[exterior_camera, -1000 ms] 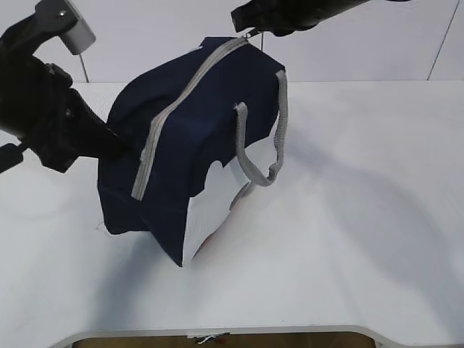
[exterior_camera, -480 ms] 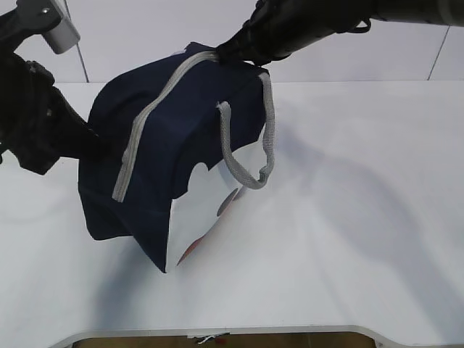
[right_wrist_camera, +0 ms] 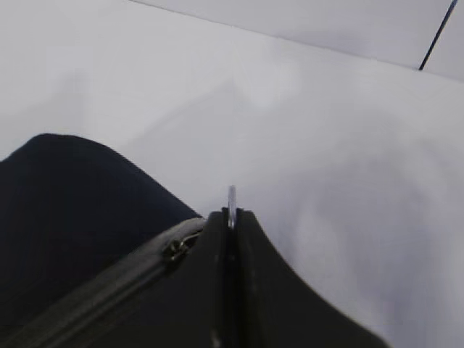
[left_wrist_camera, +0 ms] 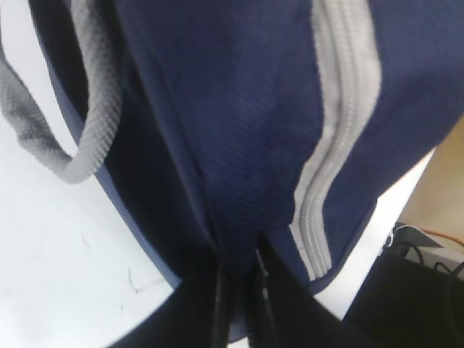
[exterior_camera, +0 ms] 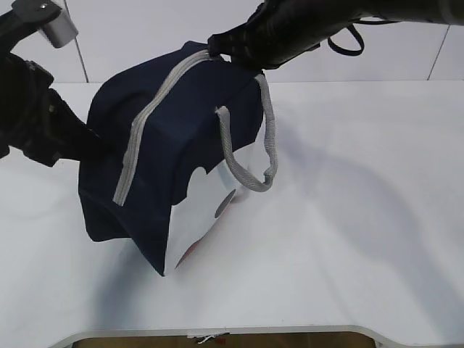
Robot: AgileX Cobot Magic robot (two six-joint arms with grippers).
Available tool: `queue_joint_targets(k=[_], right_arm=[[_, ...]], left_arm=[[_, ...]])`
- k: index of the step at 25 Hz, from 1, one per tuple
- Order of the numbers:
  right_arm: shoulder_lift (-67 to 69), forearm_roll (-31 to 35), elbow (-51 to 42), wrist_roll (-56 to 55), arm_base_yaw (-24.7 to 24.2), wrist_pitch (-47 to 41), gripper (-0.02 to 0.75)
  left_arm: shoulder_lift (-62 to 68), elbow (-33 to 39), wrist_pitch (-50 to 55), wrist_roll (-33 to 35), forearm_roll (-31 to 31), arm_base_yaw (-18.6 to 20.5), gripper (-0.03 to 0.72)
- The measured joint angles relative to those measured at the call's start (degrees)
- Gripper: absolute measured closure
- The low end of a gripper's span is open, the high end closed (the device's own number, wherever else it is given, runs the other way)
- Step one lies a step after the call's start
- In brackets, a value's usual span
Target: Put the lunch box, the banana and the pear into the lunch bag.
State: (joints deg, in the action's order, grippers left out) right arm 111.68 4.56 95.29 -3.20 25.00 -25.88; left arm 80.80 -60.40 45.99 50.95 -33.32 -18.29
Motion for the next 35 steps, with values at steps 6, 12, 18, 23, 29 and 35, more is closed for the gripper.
queue_joint_targets(k=[6, 12, 18, 23, 29, 35], right_arm=[[0.0, 8.75, 0.0, 0.0, -0.11, -2.77, 0.725], [0.0, 10.62, 0.0, 0.0, -0.11, -3.49, 0.725], [0.0, 10.64, 0.0, 0.0, -0.11, -3.57, 0.725], [0.0, 10.74, 0.0, 0.0, -0.11, -3.57, 0.726], [0.0, 10.86, 0.0, 0.0, -0.11, -3.57, 0.725], [0.0, 10.86, 0.0, 0.0, -0.11, -3.37, 0.725]], left_arm=[[-0.37, -0.15, 0.15, -3.47, -4.8, 0.0, 0.384], [-0.37, -5.62, 4.15, -9.23, -4.76, 0.08, 0.243], [-0.06, -14.08, 3.94, -15.6, -1.17, 0.08, 0.235], [5.92, -21.68, 5.35, -16.44, -0.55, 0.08, 0.233], [15.04, -30.39, 9.45, -16.57, -0.41, 0.08, 0.233], [21.55, -34.04, 11.37, -16.66, -0.52, 0.08, 0.233]])
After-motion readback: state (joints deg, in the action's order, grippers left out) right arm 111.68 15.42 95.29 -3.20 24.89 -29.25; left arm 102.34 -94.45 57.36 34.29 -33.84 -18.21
